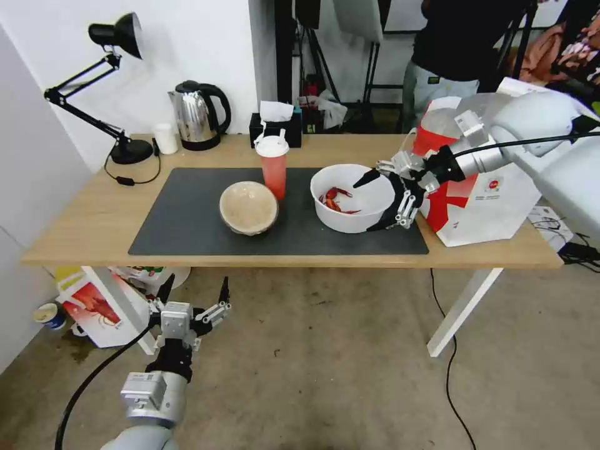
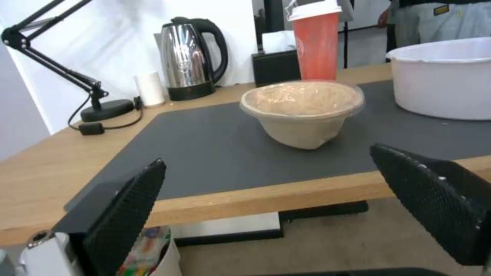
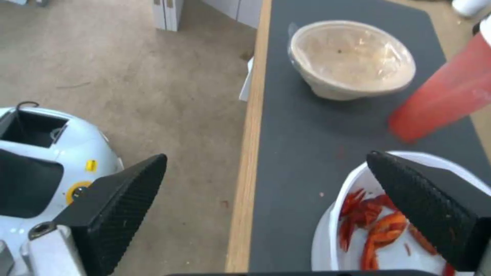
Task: Pick up the trash from the table and place it into the takeout bag.
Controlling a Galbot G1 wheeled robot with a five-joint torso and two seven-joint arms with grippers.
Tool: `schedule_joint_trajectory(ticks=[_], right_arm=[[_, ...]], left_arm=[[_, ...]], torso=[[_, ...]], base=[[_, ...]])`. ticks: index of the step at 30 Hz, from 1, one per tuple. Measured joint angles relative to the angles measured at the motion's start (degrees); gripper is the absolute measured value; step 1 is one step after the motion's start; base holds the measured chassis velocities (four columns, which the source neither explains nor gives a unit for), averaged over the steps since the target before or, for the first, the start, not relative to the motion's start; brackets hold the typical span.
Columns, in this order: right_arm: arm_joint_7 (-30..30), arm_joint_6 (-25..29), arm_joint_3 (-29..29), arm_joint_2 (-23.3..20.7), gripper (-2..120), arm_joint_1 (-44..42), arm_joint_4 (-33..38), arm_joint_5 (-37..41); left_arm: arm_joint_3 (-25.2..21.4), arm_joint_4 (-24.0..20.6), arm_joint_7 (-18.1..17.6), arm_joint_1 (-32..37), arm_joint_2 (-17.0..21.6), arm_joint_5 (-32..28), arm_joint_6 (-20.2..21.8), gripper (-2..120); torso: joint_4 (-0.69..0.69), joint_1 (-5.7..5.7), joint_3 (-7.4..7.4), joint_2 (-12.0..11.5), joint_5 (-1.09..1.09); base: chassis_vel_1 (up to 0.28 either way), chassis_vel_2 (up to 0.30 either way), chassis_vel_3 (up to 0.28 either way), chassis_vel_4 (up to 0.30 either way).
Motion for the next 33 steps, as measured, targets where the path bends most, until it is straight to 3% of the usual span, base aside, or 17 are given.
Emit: schedule_joint_trajectory(ticks=[20, 33], right_arm=[[0.40, -0.76, -0.93, -1.48, 100, -0.40, -2.42, 1.64], [2.42, -1.38, -5.14, -1.80, 100, 1.70, -6.35, 2.68]], left_arm=[[0.00, 0.00, 0.00, 0.00, 0.00, 0.00, 0.00, 100], [0.00, 0.00, 0.00, 0.00, 0.00, 0.00, 0.00, 100]], torso=[[-0.01, 0.00, 0.00, 0.01, 0.00], [0.00, 0.00, 0.00, 0.01, 0.01]], base=[[0.000, 0.000, 0.000, 0.000], [0.000, 0.000, 0.000, 0.000]])
